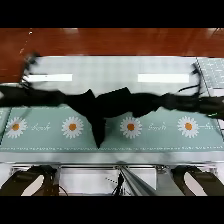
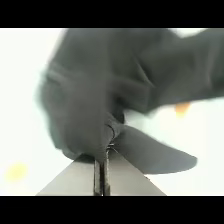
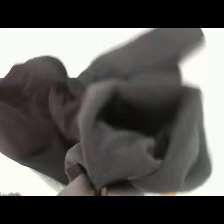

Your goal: Fold the shirts.

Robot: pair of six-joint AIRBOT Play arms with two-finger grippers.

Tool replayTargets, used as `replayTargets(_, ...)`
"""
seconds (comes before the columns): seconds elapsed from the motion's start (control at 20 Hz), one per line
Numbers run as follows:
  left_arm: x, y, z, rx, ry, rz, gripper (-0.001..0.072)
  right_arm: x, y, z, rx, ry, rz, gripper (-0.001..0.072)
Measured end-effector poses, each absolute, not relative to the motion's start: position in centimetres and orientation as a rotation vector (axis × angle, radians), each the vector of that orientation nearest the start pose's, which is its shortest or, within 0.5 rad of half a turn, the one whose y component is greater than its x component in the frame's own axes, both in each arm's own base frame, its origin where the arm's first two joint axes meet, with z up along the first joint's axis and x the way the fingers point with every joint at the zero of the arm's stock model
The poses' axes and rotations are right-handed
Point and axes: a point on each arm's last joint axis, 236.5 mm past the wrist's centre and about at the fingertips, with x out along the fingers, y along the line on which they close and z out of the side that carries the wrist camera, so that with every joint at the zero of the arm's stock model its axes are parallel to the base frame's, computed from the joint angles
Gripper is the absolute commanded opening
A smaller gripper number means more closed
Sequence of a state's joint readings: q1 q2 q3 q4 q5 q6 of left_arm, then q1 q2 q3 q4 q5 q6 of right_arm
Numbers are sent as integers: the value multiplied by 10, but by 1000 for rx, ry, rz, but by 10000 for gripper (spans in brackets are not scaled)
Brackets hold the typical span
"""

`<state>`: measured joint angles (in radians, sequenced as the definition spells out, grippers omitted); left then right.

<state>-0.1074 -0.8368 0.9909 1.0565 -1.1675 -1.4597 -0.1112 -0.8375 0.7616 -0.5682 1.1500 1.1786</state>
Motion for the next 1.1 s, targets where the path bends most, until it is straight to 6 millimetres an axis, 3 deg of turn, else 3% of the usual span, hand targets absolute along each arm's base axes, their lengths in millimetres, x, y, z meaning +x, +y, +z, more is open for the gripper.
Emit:
replayTargets(0.15,317,-107,228,-242,719,-422,20,310,116,178,528,765,590,21)
replayTargets(0.3,309,-81,318,-200,491,-362,20,308,93,232,437,657,541,21)
replayTargets(0.4,297,-75,362,-165,382,-344,20,304,87,262,387,603,524,21)
replayTargets(0.6,270,-72,421,-108,232,-332,20,289,80,302,286,555,488,22)
replayTargets(0.7,257,-72,435,-78,203,-328,20,280,71,309,238,574,436,22)
replayTargets(0.8,246,-72,432,-51,231,-323,20,271,59,304,211,630,370,22)
replayTargets(0.95,237,-68,398,-19,381,-315,20,250,41,279,163,776,281,21)
replayTargets(1.1,237,-63,348,-31,568,-309,20,230,21,245,105,945,193,21)
